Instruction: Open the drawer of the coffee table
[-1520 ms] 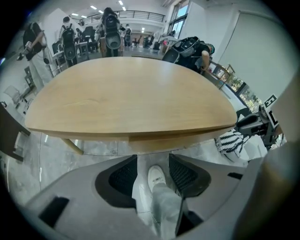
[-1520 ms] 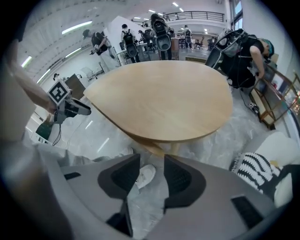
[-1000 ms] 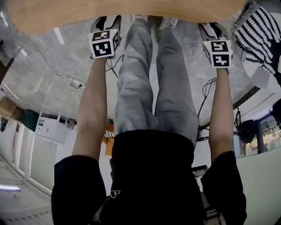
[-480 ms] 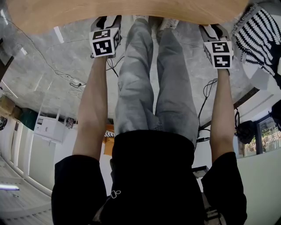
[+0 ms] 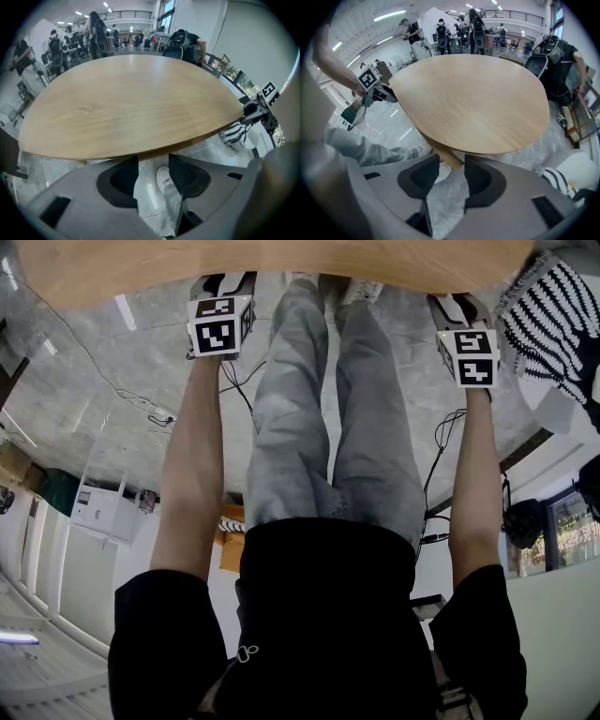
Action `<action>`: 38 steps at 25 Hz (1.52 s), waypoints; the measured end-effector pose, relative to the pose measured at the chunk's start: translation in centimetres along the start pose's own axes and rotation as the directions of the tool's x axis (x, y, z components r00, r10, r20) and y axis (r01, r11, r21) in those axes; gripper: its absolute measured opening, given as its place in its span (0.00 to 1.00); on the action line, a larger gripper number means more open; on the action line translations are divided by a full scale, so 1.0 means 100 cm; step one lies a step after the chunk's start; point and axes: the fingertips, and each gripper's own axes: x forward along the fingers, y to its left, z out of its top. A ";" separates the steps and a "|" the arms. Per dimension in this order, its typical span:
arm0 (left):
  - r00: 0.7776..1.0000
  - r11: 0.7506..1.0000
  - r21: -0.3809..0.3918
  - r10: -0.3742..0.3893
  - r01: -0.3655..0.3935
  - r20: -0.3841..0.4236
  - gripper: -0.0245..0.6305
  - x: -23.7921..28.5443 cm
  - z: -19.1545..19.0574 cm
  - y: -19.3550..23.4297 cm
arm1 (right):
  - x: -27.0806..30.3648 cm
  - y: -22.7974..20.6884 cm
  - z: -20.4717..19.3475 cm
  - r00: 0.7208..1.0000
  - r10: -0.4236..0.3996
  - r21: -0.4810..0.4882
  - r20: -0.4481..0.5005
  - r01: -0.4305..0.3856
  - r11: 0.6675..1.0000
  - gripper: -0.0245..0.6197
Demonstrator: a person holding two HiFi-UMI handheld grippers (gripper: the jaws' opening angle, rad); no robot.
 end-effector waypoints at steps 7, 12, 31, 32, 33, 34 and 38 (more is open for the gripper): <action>1.000 1.000 -0.004 -0.017 0.017 -0.009 0.33 0.000 0.000 0.000 | 0.006 0.001 0.000 1.000 0.010 -0.038 -0.030 -0.011 0.999 0.27; 1.000 1.000 -0.016 -0.012 0.012 -0.014 0.32 -0.001 0.000 0.001 | 0.005 0.002 0.001 0.999 0.008 -0.029 -0.048 -0.009 1.000 0.27; 0.994 1.000 -0.005 -0.030 0.030 -0.104 0.31 -0.017 -0.041 -0.007 | -0.002 0.037 -0.033 0.981 0.031 -0.181 -0.192 -0.066 0.981 0.23; 0.993 0.999 -0.004 -0.032 0.032 -0.112 0.30 -0.019 -0.046 -0.009 | -0.003 0.040 -0.036 0.979 0.035 -0.188 -0.199 -0.073 0.979 0.23; 0.992 0.999 -0.004 -0.034 0.034 -0.120 0.30 -0.020 -0.051 -0.011 | -0.004 0.043 -0.039 0.978 0.039 -0.194 -0.207 -0.080 0.978 0.23; 0.991 0.999 -0.004 -0.035 0.035 -0.128 0.30 -0.022 -0.055 -0.013 | -0.005 0.046 -0.043 0.976 0.043 -0.196 -0.214 -0.086 0.977 0.23; 0.986 0.999 -0.005 -0.042 0.042 -0.162 0.29 -0.029 -0.073 -0.018 | -0.009 0.060 -0.057 0.968 0.061 -0.199 -0.244 -0.111 0.974 0.23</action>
